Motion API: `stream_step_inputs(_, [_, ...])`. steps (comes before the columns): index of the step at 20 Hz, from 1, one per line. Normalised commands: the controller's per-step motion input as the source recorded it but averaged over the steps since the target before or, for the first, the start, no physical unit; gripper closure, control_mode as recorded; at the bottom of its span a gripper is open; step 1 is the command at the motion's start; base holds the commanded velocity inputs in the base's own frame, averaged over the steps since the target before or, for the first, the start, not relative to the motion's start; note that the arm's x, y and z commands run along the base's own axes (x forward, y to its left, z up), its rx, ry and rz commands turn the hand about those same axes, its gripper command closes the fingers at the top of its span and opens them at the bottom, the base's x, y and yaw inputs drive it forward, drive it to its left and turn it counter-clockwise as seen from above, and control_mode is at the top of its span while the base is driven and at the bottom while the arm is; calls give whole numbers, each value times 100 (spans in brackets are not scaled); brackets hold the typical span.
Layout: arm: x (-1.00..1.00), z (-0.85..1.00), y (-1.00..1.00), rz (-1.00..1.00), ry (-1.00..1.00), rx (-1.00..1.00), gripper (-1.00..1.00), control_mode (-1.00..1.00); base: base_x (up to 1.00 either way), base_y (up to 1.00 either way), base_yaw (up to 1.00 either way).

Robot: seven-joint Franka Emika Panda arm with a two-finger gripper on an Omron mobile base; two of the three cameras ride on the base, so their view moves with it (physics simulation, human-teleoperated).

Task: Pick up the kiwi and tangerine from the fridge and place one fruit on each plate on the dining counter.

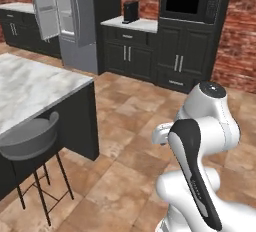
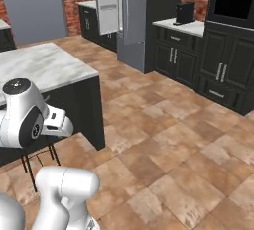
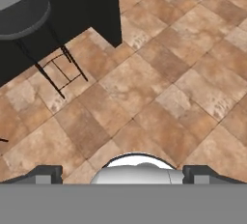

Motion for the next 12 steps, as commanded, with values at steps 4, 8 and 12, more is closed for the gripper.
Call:
stream_step_inputs(4, [0, 0, 0, 0, 0, 0, -100, 100, 89, -75, 13])
stream_step_inputs(8, [0, 0, 0, 0, 0, 0, -100, 100, 100, -63, 22])
stream_step_inputs(12, [0, 0, 0, 0, 0, 0, -100, 100, 100, -57, 13])
